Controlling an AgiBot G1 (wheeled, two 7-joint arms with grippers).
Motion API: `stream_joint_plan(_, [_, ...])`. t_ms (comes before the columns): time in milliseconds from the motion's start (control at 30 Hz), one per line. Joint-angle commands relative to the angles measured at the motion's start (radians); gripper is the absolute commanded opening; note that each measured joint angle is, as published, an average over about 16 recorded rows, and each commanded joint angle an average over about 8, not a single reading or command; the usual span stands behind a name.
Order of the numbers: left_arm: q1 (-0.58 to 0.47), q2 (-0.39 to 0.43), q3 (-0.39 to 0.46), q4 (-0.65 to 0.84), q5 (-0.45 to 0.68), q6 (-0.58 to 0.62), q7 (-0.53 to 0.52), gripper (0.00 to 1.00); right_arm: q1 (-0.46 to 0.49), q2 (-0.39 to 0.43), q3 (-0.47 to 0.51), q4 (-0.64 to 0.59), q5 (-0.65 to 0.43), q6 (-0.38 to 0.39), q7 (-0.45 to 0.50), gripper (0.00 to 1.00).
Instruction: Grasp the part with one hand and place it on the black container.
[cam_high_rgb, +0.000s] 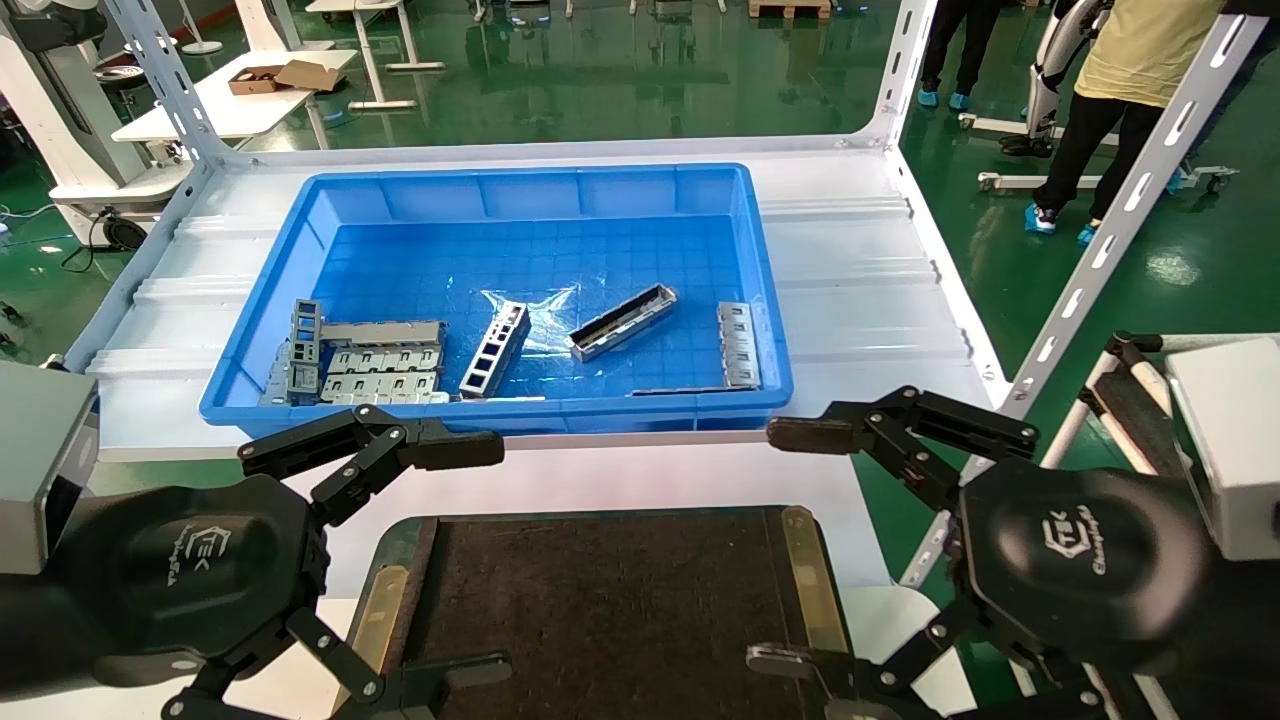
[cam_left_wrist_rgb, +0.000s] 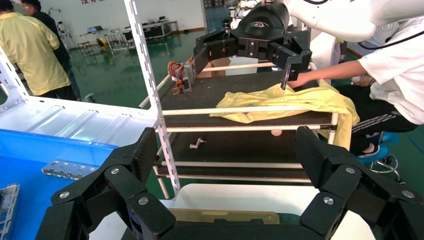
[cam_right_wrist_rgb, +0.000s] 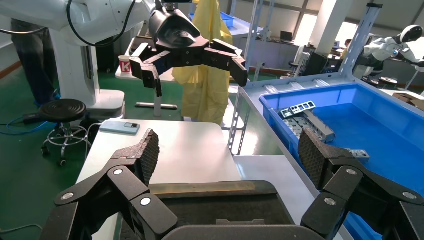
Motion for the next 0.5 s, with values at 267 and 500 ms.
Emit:
stream_joint_plan(267, [0.0, 0.0, 0.0, 0.0, 0.0, 0.0, 0.0, 1.0, 0.0, 0.0, 0.0, 0.0, 0.0, 0.0, 0.0, 1.0])
stream_joint_plan(500, [0.0, 0.0, 0.0, 0.0, 0.0, 0.0, 0.0, 1.0, 0.0, 0.0, 0.0, 0.0, 0.0, 0.0, 0.0, 1.0])
